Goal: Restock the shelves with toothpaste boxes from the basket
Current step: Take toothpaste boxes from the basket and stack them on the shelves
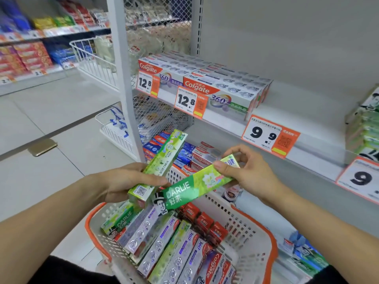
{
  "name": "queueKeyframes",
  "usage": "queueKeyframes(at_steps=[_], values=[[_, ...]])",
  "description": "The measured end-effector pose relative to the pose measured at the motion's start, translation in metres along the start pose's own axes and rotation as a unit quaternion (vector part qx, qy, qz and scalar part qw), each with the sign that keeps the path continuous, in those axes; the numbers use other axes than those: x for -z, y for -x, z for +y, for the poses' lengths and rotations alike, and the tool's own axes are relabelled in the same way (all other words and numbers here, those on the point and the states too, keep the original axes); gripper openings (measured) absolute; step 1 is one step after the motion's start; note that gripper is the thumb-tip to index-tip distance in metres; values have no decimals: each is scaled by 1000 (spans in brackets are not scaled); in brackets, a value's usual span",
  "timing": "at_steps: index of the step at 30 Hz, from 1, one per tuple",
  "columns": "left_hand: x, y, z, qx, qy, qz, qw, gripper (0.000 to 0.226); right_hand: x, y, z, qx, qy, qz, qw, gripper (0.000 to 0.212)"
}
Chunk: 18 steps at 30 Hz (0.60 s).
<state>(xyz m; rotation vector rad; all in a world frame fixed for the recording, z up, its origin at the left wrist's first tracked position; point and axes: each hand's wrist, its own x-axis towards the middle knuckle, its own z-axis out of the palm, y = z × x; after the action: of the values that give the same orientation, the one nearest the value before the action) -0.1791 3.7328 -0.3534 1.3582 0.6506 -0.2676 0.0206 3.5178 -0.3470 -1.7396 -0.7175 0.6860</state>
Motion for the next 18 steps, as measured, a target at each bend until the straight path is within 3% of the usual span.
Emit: queueKeyframes(at_steps=[4, 7, 11, 15, 18], values=[[-13, 11, 10, -18, 8, -6, 1000, 65, 18, 23, -20, 85, 68, 71, 992, 35], [-34, 15, 21, -43, 43, -6, 998, 59, 39, 41, -34, 163, 81, 132, 974, 32], [-85, 8, 37, -140, 29, 25, 989, 81, 71, 67, -53, 226, 55, 223, 947, 32], [-132, 1, 69, -253, 14, 40, 966, 74, 114, 95, -65, 258, 104, 297, 914, 35], [-163, -6, 100, -325, -33, 60, 943, 79, 156, 110, -67, 248, 107, 316, 909, 41]])
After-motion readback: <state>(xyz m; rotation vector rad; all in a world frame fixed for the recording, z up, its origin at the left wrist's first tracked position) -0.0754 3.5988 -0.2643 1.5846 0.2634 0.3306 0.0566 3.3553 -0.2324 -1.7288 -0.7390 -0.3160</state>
